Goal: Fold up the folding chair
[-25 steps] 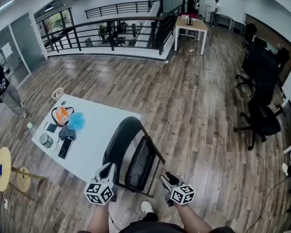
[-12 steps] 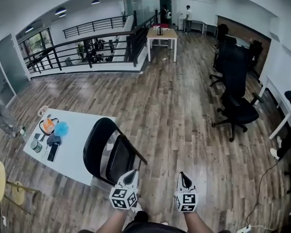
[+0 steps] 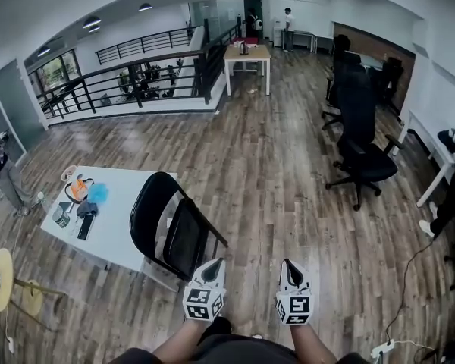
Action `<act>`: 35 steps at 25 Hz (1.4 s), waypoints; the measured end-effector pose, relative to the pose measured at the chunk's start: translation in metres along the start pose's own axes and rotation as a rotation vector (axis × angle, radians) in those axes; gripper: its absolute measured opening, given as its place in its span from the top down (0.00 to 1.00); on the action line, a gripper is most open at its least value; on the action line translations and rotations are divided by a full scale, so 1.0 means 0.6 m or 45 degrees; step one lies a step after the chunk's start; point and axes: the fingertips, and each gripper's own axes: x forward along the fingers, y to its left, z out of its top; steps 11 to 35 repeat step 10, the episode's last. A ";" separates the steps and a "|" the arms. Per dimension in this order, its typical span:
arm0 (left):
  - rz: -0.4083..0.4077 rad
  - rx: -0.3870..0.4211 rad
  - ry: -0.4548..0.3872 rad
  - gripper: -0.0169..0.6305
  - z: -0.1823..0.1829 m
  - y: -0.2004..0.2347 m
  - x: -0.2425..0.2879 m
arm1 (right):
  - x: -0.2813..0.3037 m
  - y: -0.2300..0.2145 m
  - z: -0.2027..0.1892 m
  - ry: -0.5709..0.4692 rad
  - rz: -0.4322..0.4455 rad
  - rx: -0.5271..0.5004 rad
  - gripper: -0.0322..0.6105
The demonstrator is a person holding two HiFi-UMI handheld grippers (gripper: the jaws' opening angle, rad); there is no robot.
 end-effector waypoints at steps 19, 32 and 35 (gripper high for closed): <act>0.009 0.045 -0.057 0.97 0.022 -0.018 -0.032 | -0.046 0.007 0.036 -0.092 -0.047 -0.130 0.93; 0.009 0.045 -0.057 0.97 0.022 -0.018 -0.032 | -0.046 0.007 0.036 -0.092 -0.047 -0.130 0.93; 0.009 0.045 -0.057 0.97 0.022 -0.018 -0.032 | -0.046 0.007 0.036 -0.092 -0.047 -0.130 0.93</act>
